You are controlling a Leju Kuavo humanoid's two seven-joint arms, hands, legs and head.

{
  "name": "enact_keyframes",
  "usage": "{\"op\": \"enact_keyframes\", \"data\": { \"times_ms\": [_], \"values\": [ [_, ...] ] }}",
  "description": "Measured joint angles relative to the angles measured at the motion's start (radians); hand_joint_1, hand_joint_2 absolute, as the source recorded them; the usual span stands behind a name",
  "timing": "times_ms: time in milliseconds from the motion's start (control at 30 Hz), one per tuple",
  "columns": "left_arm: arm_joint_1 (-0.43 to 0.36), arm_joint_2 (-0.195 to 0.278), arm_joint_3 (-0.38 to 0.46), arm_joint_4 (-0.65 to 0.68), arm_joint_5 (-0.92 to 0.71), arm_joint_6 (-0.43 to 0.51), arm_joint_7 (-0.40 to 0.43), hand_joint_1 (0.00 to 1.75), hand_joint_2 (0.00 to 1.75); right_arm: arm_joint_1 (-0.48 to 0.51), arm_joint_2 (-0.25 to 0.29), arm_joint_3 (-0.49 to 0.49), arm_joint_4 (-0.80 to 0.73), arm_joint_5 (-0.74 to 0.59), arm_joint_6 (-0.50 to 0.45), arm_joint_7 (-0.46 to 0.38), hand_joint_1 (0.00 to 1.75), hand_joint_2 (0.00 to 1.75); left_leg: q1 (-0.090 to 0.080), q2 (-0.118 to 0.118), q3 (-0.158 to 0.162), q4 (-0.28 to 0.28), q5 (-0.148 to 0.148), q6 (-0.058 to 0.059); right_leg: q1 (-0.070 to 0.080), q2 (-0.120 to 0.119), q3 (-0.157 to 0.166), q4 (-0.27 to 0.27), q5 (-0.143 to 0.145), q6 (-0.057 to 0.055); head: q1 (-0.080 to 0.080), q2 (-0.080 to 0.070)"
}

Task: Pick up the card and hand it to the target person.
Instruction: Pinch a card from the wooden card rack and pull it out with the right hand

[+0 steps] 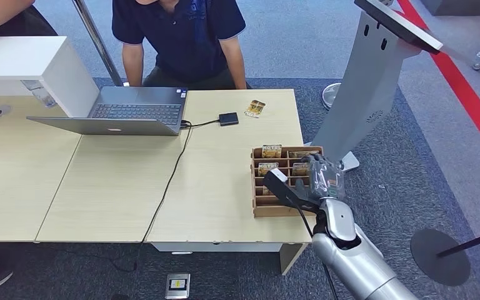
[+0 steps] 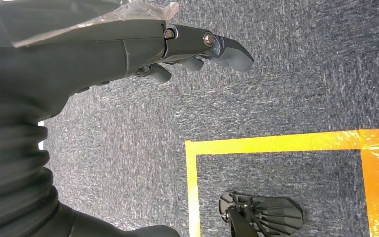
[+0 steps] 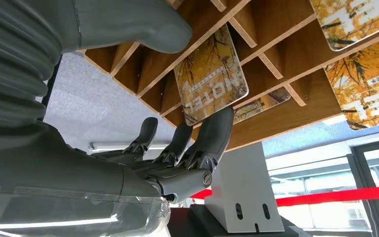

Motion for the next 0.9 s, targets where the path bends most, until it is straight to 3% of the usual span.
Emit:
{"op": "enact_keyframes", "data": {
  "times_ms": [167, 633, 667, 800, 900],
  "values": [
    [-0.001, -0.003, 0.0, 0.0, -0.001, 0.003, 0.001, 0.0, 1.75, -0.003, 0.0, -0.001, 0.0, -0.004, 0.0, -0.003, 1.04, 1.75, 0.0, 0.0, 0.0, 0.0, 0.0, 0.0, 0.0, 0.0, 0.0, 0.0, 0.0, 0.0, 0.0, 0.0],
    [-0.004, -0.005, 0.0, 0.0, -0.004, 0.003, 0.004, 0.0, 1.75, -0.004, -0.001, -0.002, 0.0, -0.011, 0.002, 0.0, 1.0, 1.75, 0.0, 0.0, 0.0, 0.0, 0.0, 0.0, 0.0, 0.0, 0.0, 0.0, 0.0, 0.0, 0.0, 0.0],
    [-0.004, -0.005, 0.0, 0.0, -0.005, 0.003, 0.005, 0.0, 1.75, -0.004, -0.001, -0.002, 0.0, -0.013, 0.002, 0.002, 1.04, 1.75, 0.0, 0.0, 0.0, 0.0, 0.0, 0.0, 0.0, 0.0, 0.0, 0.0, 0.0, 0.0, 0.0, 0.0],
    [-0.004, -0.005, 0.0, 0.0, -0.006, 0.003, 0.006, 0.0, 1.75, -0.003, -0.004, -0.002, 0.0, -0.016, 0.002, 0.005, 1.68, 1.75, 0.0, 0.0, 0.0, 0.0, 0.0, 0.0, 0.0, 0.0, 0.0, 0.0, 0.0, 0.0, 0.0, 0.0],
    [-0.004, -0.005, 0.0, 0.0, -0.006, 0.002, 0.006, 0.0, 1.75, -0.004, -0.005, -0.003, 0.0, -0.016, 0.002, 0.006, 1.75, 1.75, 0.0, 0.0, 0.0, 0.0, 0.0, 0.0, 0.0, 0.0, 0.0, 0.0, 0.0, 0.0, 0.0, 0.0]
  ]
}}
